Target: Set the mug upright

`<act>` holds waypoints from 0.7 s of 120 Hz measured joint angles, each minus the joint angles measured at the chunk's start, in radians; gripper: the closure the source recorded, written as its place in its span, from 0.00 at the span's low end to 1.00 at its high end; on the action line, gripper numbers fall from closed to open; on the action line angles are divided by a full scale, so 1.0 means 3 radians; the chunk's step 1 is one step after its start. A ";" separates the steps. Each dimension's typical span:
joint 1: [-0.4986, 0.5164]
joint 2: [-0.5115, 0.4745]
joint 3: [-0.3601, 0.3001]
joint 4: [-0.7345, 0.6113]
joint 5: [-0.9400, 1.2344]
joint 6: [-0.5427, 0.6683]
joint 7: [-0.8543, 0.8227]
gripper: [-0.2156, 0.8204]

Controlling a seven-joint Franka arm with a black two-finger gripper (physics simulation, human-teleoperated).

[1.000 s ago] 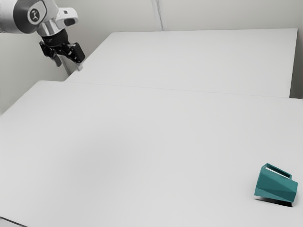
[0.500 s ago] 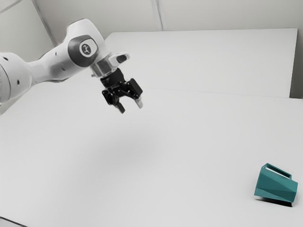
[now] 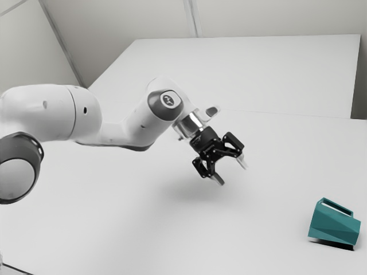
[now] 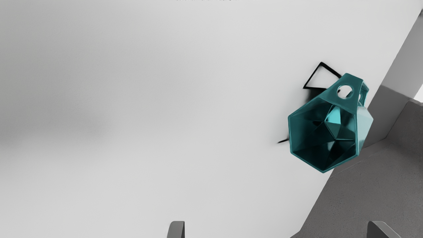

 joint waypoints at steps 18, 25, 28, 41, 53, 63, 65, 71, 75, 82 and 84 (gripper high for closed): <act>-0.0208 0.0207 -0.0009 0.0089 -0.0396 0.0220 -0.0070 0.21; -0.0257 0.0294 -0.0009 0.0170 -0.0478 0.0278 -0.0093 0.21; -0.0283 0.0322 -0.0011 0.0190 -0.0514 0.0301 -0.0102 0.21; -0.0374 0.0420 -0.0041 0.0241 -0.0703 0.0390 -0.0135 0.21; -0.0446 0.0494 -0.0063 0.0276 -0.0917 0.0443 -0.0160 0.21; -0.0496 0.0535 -0.0079 0.0287 -0.1047 0.0472 -0.0177 0.21; -0.0504 0.0541 -0.0086 0.0288 -0.1068 0.0477 -0.0180 0.21; -0.0537 0.0559 -0.0104 0.0297 -0.1123 0.0492 -0.0188 0.21; -0.0558 0.0576 -0.0117 0.0310 -0.1156 0.0501 -0.0194 0.21; -0.0576 0.0625 -0.0133 0.0356 -0.1201 0.0513 -0.0202 0.21; -0.0581 0.0645 -0.0136 0.0378 -0.1216 0.0516 -0.0205 0.21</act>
